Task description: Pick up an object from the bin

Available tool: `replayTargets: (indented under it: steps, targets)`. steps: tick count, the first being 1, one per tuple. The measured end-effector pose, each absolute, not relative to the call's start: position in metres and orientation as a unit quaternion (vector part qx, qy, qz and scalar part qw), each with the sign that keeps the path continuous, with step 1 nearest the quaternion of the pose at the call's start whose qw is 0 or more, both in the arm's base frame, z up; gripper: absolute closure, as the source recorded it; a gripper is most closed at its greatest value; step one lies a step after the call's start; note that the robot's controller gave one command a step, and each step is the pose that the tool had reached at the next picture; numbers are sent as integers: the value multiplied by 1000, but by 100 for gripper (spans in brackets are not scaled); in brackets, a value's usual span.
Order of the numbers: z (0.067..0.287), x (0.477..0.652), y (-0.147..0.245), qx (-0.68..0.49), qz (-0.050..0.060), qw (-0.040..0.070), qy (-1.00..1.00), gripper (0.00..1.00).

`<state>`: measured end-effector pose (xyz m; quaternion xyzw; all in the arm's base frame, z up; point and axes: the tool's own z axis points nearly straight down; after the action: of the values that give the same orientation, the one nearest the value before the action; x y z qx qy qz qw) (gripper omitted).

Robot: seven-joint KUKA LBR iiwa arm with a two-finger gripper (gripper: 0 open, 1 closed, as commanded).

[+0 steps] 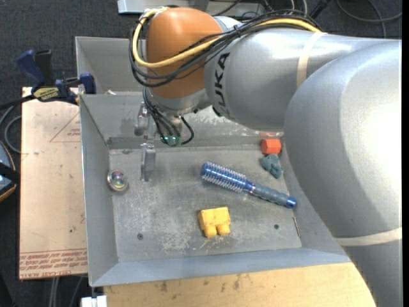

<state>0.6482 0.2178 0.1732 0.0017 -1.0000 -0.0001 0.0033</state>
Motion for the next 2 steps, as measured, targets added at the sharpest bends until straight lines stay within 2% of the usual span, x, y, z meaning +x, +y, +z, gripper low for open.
replayTargets:
  steps: [1, 2]
  targets:
    - [74, 655, 224, 117, -2, -3, -993, 0]
    - [76, 647, 192, 123, -3, -7, -992, 0]
